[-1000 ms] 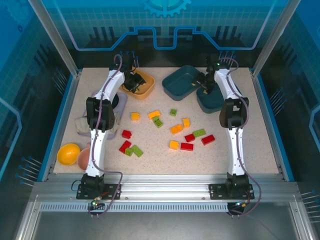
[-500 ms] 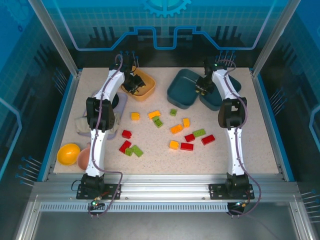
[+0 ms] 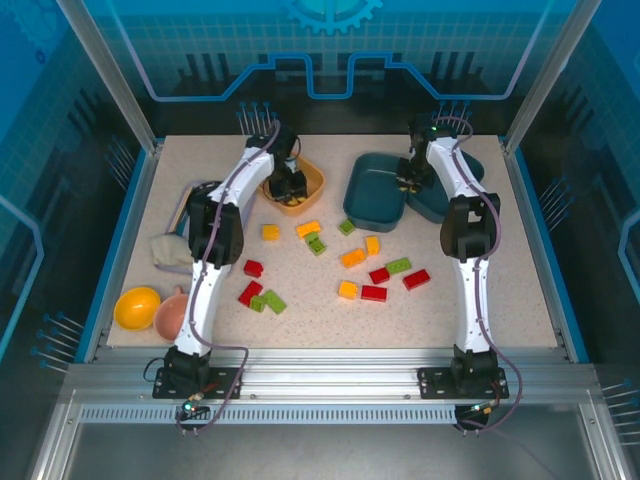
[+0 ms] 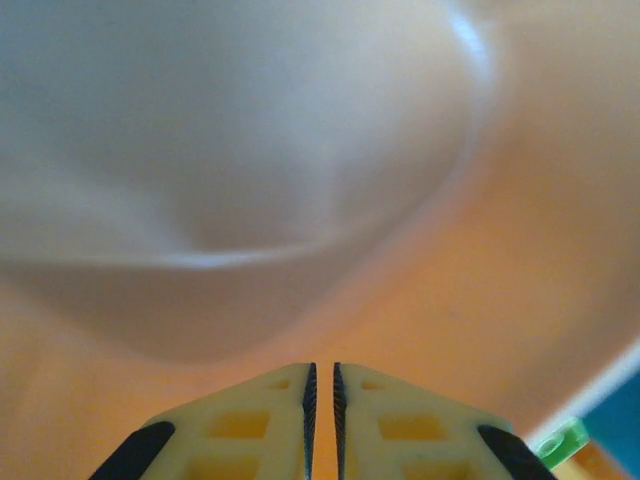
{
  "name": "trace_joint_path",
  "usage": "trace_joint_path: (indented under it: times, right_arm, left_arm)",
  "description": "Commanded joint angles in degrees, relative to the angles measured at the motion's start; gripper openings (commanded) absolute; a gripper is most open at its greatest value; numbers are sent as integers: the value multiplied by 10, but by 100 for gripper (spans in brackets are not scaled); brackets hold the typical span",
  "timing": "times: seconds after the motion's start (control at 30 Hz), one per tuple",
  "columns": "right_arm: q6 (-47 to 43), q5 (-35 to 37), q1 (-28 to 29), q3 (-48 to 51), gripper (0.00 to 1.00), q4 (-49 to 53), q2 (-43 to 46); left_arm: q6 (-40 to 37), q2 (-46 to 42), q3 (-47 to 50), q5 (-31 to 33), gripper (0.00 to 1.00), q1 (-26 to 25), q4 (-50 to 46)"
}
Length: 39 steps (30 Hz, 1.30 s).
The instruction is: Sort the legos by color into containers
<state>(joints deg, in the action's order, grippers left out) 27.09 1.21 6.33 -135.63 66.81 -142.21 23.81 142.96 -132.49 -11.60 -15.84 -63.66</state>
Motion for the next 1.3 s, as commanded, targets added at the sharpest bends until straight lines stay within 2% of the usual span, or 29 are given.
trace_joint_path:
  times: [0.0,0.17,0.3,0.43,0.6,0.73,0.83,0.93,1.03,1.13,1.27]
  right_arm:
    - [-35,-38,-3,9,9,12,8]
    - [-56,-43,13,14,9,17,3]
    - [-73,-45,24,21,9,14,0]
    - [-91,-73,38,-3,9,22,-20]
    - [-94,-100,60,-27,9,29,-39]
    - [-97,-120,75,-44,11,38,-51]
    - [-104,-104,79,-32,21,49,-41]
    - [-110,-89,73,42,46,9,21]
    - [-106,-88,60,118,61,-34,86]
    - [-80,-100,32,191,64,-77,157]
    - [-55,-112,-5,259,65,-116,207]
  left_arm:
    - [-61,-61,58,20,13,-18,-45]
    - [-93,-126,159,78,11,-39,-24]
    - [-94,-148,189,136,12,-39,-28]
    - [-91,-154,173,160,16,-39,-26]
    - [-71,-117,108,190,16,-36,-63]
    - [-50,-118,93,181,19,-31,-55]
    - [-43,-117,76,169,22,-31,-59]
    - [-34,-131,77,158,24,-33,-52]
    - [-20,-162,102,139,28,-36,-31]
    - [4,-199,135,111,33,-38,-5]
    - [37,-250,189,74,40,-47,34]
